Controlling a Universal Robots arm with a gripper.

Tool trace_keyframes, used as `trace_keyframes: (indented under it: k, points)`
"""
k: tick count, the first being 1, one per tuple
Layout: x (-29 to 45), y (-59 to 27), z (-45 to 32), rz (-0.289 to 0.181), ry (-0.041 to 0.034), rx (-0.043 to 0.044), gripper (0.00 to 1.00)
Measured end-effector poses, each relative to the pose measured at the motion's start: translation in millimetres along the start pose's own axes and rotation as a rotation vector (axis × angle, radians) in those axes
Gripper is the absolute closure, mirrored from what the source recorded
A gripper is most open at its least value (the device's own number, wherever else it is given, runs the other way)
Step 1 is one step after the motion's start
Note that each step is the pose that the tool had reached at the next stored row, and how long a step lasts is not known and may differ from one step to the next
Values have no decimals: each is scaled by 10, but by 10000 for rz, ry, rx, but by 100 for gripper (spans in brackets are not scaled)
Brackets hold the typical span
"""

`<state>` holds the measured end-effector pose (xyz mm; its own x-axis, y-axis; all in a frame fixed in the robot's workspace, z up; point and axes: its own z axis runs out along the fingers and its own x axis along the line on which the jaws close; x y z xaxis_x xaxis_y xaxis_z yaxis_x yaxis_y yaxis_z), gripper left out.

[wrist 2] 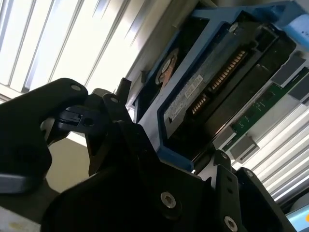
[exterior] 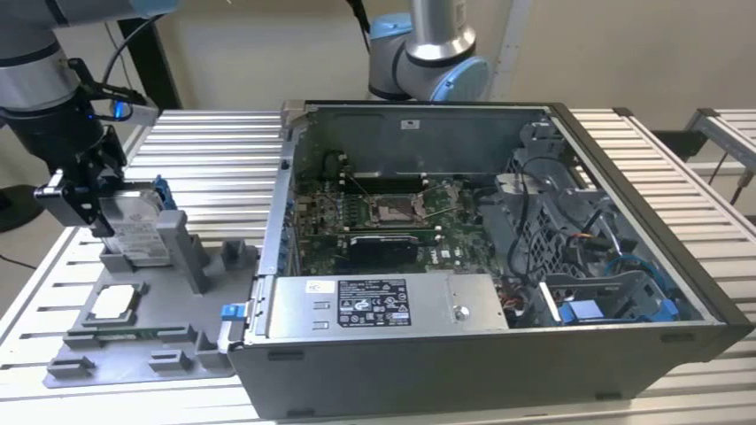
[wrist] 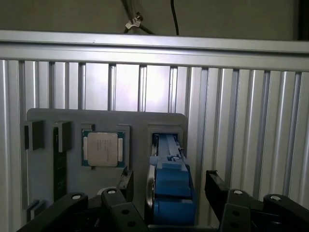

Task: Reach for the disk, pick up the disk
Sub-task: 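Pick up the disk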

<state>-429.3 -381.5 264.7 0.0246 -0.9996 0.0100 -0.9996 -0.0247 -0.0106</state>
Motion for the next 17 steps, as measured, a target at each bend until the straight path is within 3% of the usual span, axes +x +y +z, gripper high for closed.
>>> trace_keyframes:
  k: [5,6,17]
  points:
    - [0,0,3,0,-1,2,0]
    - [0,0,4,0,-1,2,100]
    - [0,0,8,0,-1,1,100]
